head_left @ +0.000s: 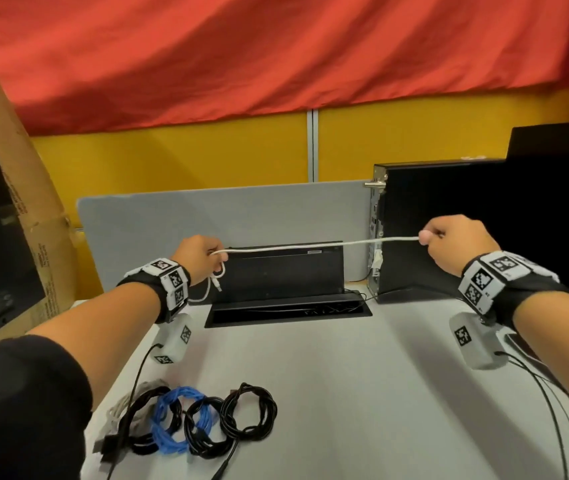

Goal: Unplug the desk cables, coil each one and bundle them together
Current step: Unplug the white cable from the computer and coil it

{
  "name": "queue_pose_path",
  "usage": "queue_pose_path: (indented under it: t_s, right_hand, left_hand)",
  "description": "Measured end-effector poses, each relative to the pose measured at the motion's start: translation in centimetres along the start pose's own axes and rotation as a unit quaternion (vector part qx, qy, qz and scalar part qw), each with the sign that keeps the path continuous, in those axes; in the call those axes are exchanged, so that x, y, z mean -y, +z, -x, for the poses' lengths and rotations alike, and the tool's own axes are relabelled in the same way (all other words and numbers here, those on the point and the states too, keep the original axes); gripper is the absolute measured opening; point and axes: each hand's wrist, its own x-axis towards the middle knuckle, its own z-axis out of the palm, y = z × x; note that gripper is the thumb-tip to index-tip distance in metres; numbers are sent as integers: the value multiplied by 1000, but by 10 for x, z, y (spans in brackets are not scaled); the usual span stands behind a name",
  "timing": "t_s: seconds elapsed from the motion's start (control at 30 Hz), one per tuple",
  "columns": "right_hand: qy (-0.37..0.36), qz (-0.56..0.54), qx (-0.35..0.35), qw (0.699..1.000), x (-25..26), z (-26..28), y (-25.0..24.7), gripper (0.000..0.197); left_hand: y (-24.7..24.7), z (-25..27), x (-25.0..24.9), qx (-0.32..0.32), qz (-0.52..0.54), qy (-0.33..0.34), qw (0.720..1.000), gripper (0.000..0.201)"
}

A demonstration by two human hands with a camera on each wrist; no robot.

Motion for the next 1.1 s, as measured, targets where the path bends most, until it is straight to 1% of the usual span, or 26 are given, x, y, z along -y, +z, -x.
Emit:
queue_pose_path:
  t_s: [0.07, 0.1, 0.17, 0.23, 0.27, 0.3, 0.33, 0.4, 0.43, 0.47, 0.5, 0.53, 0.57, 0.63, 0.67, 0.73, 0.77, 0.8, 0.87, 0.93, 1.0, 1.03, 1.07, 1.1]
  right_hand:
    - [23, 10, 28, 999, -9, 6, 9, 23]
    - [31, 24, 57, 998, -9, 11, 13, 22]
    - [29, 45, 142, 988, 1, 22, 24, 18]
    - [-12, 79, 233, 969, 23, 35, 29, 22]
    - [-43, 92, 251, 963, 36, 42, 29, 26]
    - [-77, 94, 246, 962, 52, 48, 27, 30]
    - [-99, 55, 230, 967, 67, 53, 25, 33]
    - [-142, -73, 188, 969, 93, 63, 23, 41]
    - [-165, -121, 178, 962, 106, 67, 22, 45]
    - [-190, -140, 181, 955, 118, 69, 22, 45]
    - [-212, -146, 183, 949, 126, 70, 23, 42]
    - [-226, -143, 171, 948, 131, 71, 24, 36]
    - [-232, -130, 142, 953, 134, 72, 23, 28]
    - [-246, -65, 78, 964, 132, 70, 20, 19]
    - [-258, -14, 68, 964, 130, 69, 17, 20]
    - [-279, 65, 91, 954, 126, 67, 15, 29]
    - [-273, 69, 107, 954, 123, 67, 14, 29]
    - [-255, 41, 123, 958, 121, 67, 13, 26]
    - [-199, -64, 136, 968, 113, 66, 12, 18]
    - [-160, -125, 142, 969, 106, 64, 13, 16]
    - [-145, -168, 155, 963, 99, 65, 15, 17]
    - [-143, -191, 158, 958, 97, 66, 16, 14]
    - [-150, -206, 157, 954, 96, 67, 16, 11]
    - [-166, -209, 153, 952, 96, 68, 16, 12]
  left_hand:
    - [-6, 5, -2, 3, 36, -11, 999, 24]
    - [-7, 7, -6, 1, 50, -10, 999, 23]
    - [-5, 12, -22, -5, 64, 2, 998, 27]
    - [-1, 16, -44, 2, 75, 25, 997, 28]
    - [2, 18, -55, 11, 79, 39, 996, 28]
    - [5, 21, -66, 22, 79, 53, 995, 28]
    - [9, 24, -77, 32, 77, 66, 994, 28]
    - [17, 30, -97, 50, 70, 94, 992, 25]
    - [20, 33, -106, 55, 69, 109, 990, 22]
    - [23, 36, -114, 57, 71, 124, 988, 19]
    - [25, 39, -120, 57, 73, 141, 986, 16]
    - [26, 41, -125, 57, 74, 156, 983, 14]
    - [27, 43, -128, 58, 78, 168, 981, 12]
    - [28, 46, -130, 68, 80, 177, 979, 13]
    - [28, 47, -131, 75, 76, 178, 978, 13]
    - [29, 50, -129, 91, 77, 171, 978, 9]
    - [30, 51, -128, 97, 87, 166, 977, 8]
    - [30, 52, -127, 103, 102, 162, 976, 11]
    - [30, 52, -124, 115, 119, 155, 974, 17]
    - [29, 51, -119, 129, 137, 147, 971, 20]
    - [29, 51, -115, 134, 182, 135, 965, 21]
    - [29, 52, -113, 132, 206, 128, 961, 22]
    - [29, 52, -113, 129, 228, 124, 957, 22]
    - [30, 53, -113, 124, 243, 125, 954, 21]
